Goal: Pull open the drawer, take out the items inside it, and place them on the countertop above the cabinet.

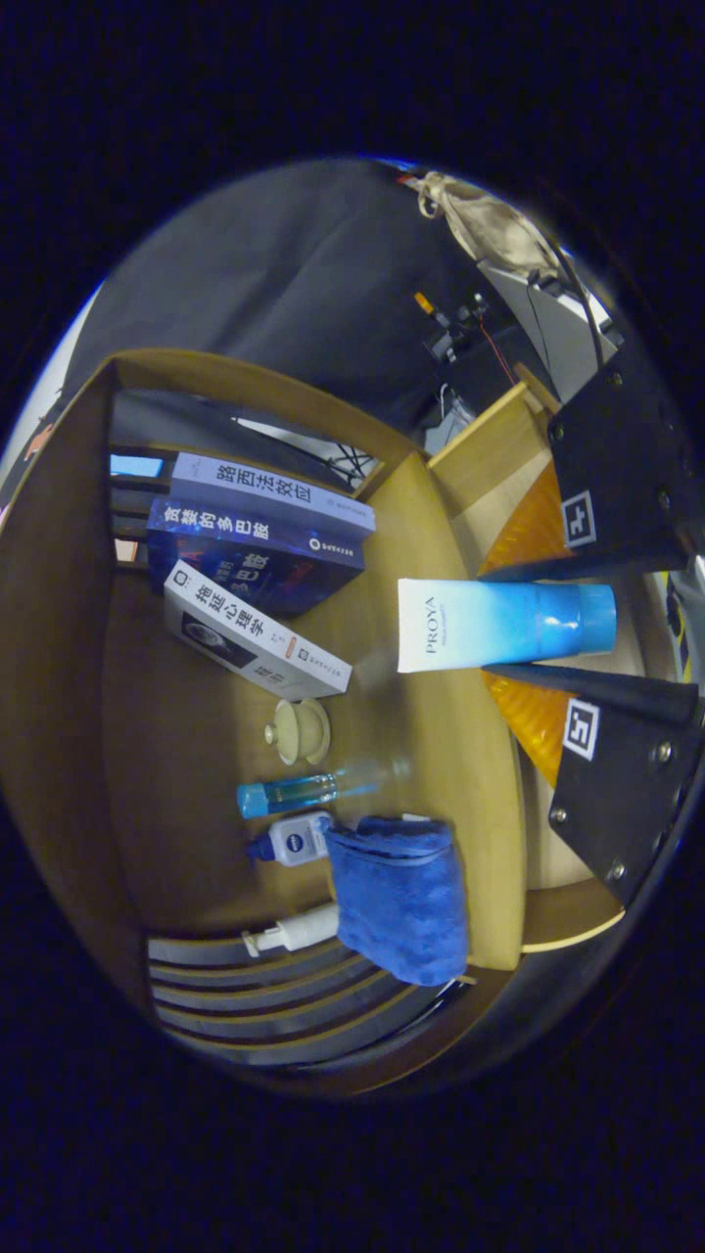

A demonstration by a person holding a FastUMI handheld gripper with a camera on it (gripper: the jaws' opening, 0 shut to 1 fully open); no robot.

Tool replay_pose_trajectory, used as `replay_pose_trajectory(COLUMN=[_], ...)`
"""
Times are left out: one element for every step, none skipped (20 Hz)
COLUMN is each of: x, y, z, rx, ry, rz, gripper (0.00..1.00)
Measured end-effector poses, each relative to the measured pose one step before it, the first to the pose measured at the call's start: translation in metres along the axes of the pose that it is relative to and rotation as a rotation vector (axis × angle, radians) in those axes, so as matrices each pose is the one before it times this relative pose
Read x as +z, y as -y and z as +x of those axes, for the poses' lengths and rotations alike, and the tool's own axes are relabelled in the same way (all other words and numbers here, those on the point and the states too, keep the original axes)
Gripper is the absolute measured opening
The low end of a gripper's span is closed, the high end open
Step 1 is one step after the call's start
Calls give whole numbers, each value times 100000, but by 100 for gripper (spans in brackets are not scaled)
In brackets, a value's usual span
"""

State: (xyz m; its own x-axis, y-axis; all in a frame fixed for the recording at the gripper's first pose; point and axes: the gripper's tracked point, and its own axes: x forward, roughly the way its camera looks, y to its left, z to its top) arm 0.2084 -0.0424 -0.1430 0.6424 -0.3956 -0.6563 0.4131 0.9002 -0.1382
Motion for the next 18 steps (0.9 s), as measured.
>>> replay_pose_trajectory(x=[198,127,-23,-120,-144,-115,-29,-18,-132,-120,-34,-162,5,-242,-61,366,237,141], y=[-18,59,21,32,-3,-92,-95,-109,-52,-49,-179,-205,-257,-148,-34,-80,-129,-56], z=[770,766,739,730,662,552,603,545,494,456,374,207,440,388,275,215,240,118], rx=[1462,1029,777,385,354,450,360,130,57,154,698,907,806,781,260,755,977,730], ry=[-26,-314,-834,-1147,-1108,-1305,-962,-934,-1136,-1135,-940,-649,-337,-691,-451,953,627,49], rz=[1845,876,636,14,-466,-554,-671,-570,-645,-667,-296,104,151,-403,-742,363,808,691], gripper=[42,42,42,42,42,42,42,42,42,42,42,42,42,42,42,42,42,42])
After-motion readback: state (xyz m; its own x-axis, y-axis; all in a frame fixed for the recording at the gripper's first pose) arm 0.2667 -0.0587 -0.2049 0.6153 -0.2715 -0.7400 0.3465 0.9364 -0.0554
